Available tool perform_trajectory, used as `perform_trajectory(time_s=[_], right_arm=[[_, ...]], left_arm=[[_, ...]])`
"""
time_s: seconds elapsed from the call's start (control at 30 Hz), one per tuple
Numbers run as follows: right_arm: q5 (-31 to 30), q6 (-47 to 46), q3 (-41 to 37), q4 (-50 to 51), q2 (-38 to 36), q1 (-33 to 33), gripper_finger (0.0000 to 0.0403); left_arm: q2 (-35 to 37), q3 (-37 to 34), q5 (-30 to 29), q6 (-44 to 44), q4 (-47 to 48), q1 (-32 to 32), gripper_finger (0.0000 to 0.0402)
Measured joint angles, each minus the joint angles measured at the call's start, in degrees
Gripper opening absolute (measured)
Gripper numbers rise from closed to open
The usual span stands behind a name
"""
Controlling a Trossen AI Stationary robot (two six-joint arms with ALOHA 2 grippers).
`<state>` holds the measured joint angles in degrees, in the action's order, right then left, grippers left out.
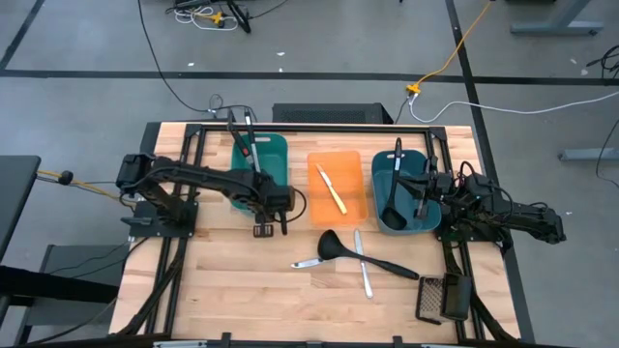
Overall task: Pick & Place Kitchen Items
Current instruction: Put the left silver table knife into the orange bin
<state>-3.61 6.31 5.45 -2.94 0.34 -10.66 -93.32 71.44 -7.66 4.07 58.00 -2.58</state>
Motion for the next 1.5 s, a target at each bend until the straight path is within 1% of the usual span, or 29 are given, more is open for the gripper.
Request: perform_trajectory(time_s=[0.1, 0.17, 0.23, 0.27, 0.3, 0.37, 0.43, 0.5, 0.57, 0.7, 0.73, 0.8, 0.93, 1.03, 1.13, 1.2, 1.37, 1.5], right_arm=[[0.02, 0.00, 0.00, 0.00, 0.00, 0.00, 0.0009], [0.02, 0.00, 0.00, 0.00, 0.00, -0.02, 0.0009], [0.02, 0.00, 0.00, 0.00, 0.00, -0.02, 0.0009], [0.02, 0.00, 0.00, 0.00, 0.00, 0.00, 0.0009], [0.01, 0.00, 0.00, 0.00, 0.00, -0.02, 0.0009], [0.02, 0.00, 0.00, 0.11, 0.02, 0.00, 0.0009], [-0.01, -0.03, 0.00, 0.17, 0.04, -0.02, 0.0009], [-0.01, -0.57, 0.00, 0.24, 0.13, 0.00, 0.0009], [-0.14, -1.19, 0.00, 0.02, 0.24, -0.02, 0.0009], [-0.14, -1.31, 0.00, -0.42, 0.48, -0.02, 0.0009], [-0.05, -1.31, 0.00, -0.55, 0.55, -0.02, 0.0009], [0.01, -1.31, 0.00, -0.80, 0.68, -0.02, 0.0009], [0.04, -1.31, 0.00, -0.81, 0.70, -0.02, 0.0009], [0.04, -1.31, 0.00, -0.85, 0.70, -0.02, 0.0009], [0.04, -1.31, 0.00, -0.91, 0.70, -0.02, 0.0009], [0.02, -1.38, 0.00, -0.96, 0.70, -0.02, 0.0009], [0.02, -1.31, 0.00, -1.33, 0.70, -0.02, 0.0009], [0.02, -1.17, 0.00, -1.36, 0.70, 0.00, 0.0009]], left_arm=[[0.00, 2.88, -1.66, -1.83, 1.90, -1.07, 0.0152], [0.00, 5.71, -2.16, -2.89, 4.93, -1.99, 0.0165], [0.69, 8.62, -3.04, -3.01, 7.99, -3.36, 0.0172], [1.81, 9.85, -4.59, -2.85, 9.55, -4.27, 0.0172], [3.45, 10.85, -6.43, -2.41, 9.81, -5.23, 0.0171], [9.00, 11.09, -9.04, -1.60, 7.80, -7.10, 0.0161], [15.84, 9.55, -9.32, -2.17, 3.10, -8.31, 0.0143], [23.40, 5.67, -9.15, -3.03, -3.60, -8.81, 0.0118], [31.26, -0.54, -9.27, -3.07, -13.00, -8.84, 0.0086], [48.63, -18.80, -11.17, -1.51, -32.54, -8.47, 0.0017], [52.82, -23.33, -12.13, -0.63, -36.33, -8.41, 0.0010], [59.97, -30.91, -14.12, 0.32, -38.60, -8.21, 0.0009], [70.07, -42.95, -16.17, -3.09, -44.38, -8.21, 0.0008], [75.94, -49.96, -15.67, -6.12, -52.38, -8.23, 0.0005], [81.07, -54.74, -15.97, -8.00, -54.85, -8.23, 0.0004], [83.46, -56.87, -17.30, -8.00, -54.92, -8.23, 0.0004], [84.79, -59.19, -19.88, -10.52, -54.31, -8.21, 0.0004], [84.78, -59.46, -20.30, -10.75, -49.99, -8.20, 0.0003]])
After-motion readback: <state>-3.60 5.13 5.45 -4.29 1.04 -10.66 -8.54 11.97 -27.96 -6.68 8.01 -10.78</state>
